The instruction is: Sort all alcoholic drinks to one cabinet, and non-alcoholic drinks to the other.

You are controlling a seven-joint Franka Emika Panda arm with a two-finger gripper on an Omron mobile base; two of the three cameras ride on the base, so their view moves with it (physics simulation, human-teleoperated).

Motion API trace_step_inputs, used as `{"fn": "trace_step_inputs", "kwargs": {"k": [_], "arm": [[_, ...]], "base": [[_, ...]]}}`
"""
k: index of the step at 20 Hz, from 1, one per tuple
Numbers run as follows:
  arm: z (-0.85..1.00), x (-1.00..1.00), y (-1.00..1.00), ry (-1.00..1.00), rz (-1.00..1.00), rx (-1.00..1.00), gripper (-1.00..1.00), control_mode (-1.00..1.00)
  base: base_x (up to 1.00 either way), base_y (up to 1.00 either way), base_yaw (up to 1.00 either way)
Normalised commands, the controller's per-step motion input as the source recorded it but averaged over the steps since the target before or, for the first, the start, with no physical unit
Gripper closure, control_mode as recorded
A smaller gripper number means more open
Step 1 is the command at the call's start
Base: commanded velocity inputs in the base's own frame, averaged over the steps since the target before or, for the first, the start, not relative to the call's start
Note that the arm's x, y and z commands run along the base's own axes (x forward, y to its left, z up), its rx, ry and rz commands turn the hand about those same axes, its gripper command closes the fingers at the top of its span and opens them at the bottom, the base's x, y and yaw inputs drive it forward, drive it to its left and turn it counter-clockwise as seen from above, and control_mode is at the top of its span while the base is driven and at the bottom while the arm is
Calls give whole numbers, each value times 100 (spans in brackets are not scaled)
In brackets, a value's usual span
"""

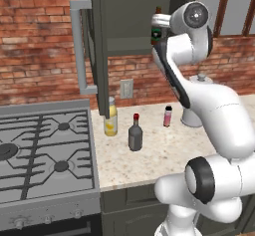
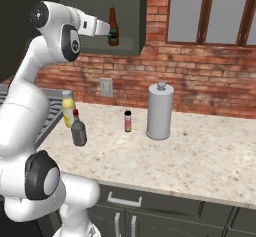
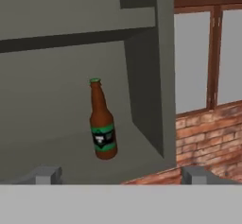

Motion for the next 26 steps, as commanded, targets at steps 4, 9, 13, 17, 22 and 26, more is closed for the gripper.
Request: {"fn": "trace_step_inputs", "kwargs": {"k": [4, 9, 13, 17, 22, 26], "arm": [[-1, -56, -5, 12, 22, 15, -100, -100], [-21, -55, -18, 5, 28, 28, -100, -100], [-38, -32, -13, 1, 31, 27, -100, -100], [-39, -11, -7, 0, 34, 17, -100, -100], [-51, -14, 0, -1, 36, 9, -100, -100], [-50, -15, 0, -13, 35, 1, -100, -100]], "base": [[0, 0, 0], [0, 0, 0], [0, 0, 0], [0, 0, 0], [0, 0, 0], [0, 0, 0]]}}
